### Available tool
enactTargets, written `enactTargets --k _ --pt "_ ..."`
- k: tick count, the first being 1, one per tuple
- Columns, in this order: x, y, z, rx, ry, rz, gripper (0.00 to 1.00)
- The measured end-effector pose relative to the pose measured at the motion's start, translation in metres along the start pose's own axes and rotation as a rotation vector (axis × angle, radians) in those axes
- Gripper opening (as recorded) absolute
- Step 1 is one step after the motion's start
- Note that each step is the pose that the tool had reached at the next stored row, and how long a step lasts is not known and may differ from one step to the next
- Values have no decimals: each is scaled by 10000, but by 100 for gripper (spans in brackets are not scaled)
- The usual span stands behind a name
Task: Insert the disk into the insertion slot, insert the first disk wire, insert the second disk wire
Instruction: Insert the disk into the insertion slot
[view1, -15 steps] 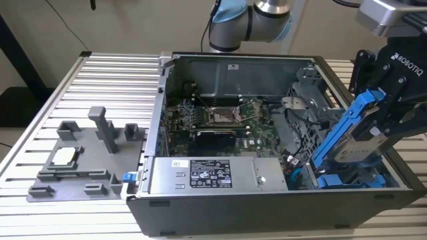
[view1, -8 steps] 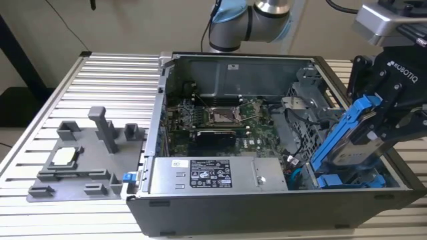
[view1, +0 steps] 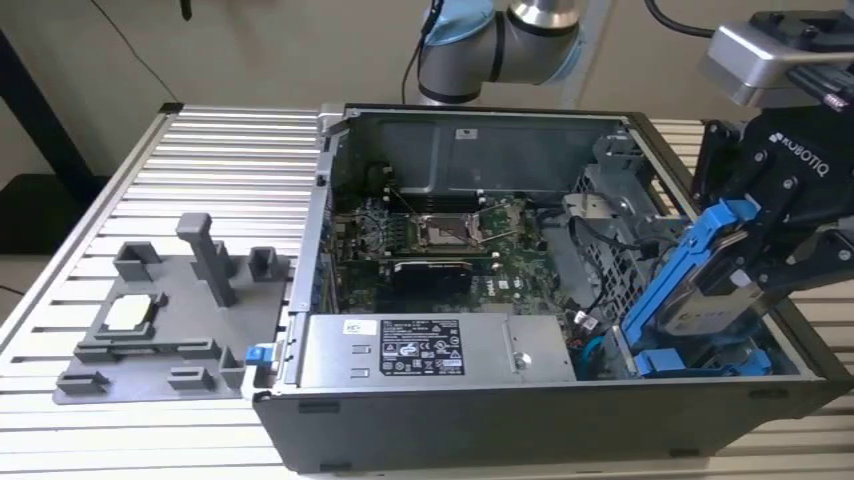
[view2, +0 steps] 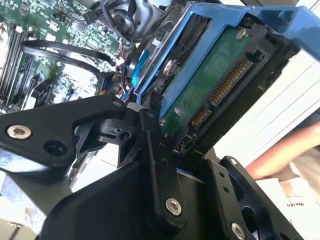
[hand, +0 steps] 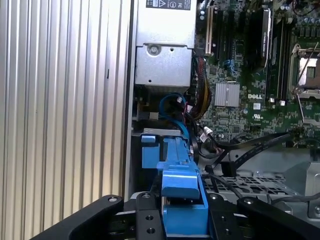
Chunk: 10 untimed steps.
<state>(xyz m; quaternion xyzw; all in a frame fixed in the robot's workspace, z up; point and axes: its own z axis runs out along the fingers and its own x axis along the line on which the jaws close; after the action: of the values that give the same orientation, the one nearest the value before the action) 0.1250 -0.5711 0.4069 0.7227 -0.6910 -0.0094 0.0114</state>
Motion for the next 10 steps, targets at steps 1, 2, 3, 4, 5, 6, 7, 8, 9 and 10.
enactTargets --k 1,2,3,4,5,6,7,8,9,10 --pt "0 0 16 -1 3 1 33" --pt "-1 -2 33 -1 1 0 33" --pt "0 -5 45 -16 -6 -4 33" --pt "0 -7 46 -33 -11 -6 33" --pt "0 -8 44 -47 -10 -6 33" --pt "0 -9 38 -66 -13 -6 33" --pt "0 -11 25 -92 -23 -7 33" --pt "0 -12 3 -124 -21 -6 33" --pt "1 -15 -23 -158 -21 -5 33" --pt "1 -21 -48 -192 -24 -5 33"
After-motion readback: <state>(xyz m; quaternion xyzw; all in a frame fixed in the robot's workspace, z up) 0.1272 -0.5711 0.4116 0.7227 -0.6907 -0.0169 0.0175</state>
